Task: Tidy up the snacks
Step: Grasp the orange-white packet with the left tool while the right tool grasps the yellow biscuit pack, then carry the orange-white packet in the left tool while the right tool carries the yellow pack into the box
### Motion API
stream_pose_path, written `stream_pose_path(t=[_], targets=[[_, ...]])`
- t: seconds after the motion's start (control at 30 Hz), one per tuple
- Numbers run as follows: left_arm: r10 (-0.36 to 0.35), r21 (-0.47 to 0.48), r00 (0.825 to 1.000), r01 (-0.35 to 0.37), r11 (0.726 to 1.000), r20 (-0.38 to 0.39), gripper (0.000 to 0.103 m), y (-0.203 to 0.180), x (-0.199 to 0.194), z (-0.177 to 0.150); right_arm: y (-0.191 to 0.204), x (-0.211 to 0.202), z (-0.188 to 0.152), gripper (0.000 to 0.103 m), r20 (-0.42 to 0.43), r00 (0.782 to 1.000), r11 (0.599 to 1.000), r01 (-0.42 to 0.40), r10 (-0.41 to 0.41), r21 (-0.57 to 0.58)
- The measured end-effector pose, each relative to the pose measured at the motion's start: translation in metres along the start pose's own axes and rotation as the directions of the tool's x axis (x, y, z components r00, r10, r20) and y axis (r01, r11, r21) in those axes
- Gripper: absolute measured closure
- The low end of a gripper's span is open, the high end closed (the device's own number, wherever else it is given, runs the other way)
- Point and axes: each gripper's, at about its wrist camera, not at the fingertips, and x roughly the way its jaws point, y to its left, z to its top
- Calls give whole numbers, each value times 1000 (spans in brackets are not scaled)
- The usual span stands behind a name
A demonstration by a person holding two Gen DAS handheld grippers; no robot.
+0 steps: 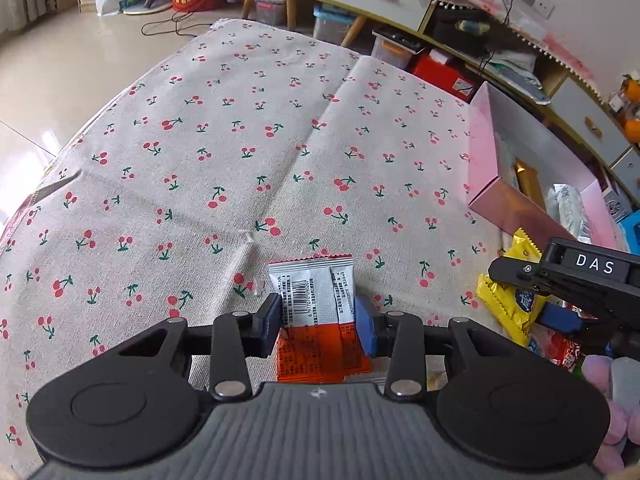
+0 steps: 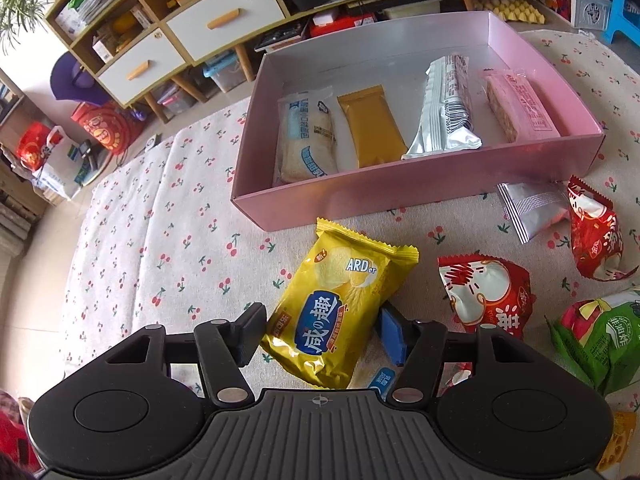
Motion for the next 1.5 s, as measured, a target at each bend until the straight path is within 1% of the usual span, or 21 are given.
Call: stream_pose_path(t=[0.27,0.57,0.77,0.93,1.13,1.3,1.37,1.5], targets=[[-21,-17,1000,21,1000,19,67,0,-6,6,6,-10,3,44,-14,999,999,-41,41,11],[-55,1,997,55,998,46,67,-9,-11,15,-3,-31,13,44,5,996,995,-92,92,49],[-105,2,993,105,994,57,67,-17,-15,22,-14,-48,27,44,43,991,986,-134,130,98],[-153,23,985,152,988,81,67,-31,-18,29,-36,-63,37,44,89,984,973,-167,154,158],[-220,34,971,218,975,93,67,-56,-16,36,-69,-77,51,44,138,979,955,-181,151,236],[-264,58,958,259,964,112,67,-79,-9,44,-92,-81,61,44,178,975,942,-180,133,284],[-273,65,955,267,962,118,67,-87,-3,48,-99,-80,66,44,187,975,941,-171,119,294],[-261,108,957,248,963,127,67,-105,12,58,-109,-72,82,44,195,976,943,-154,99,294]])
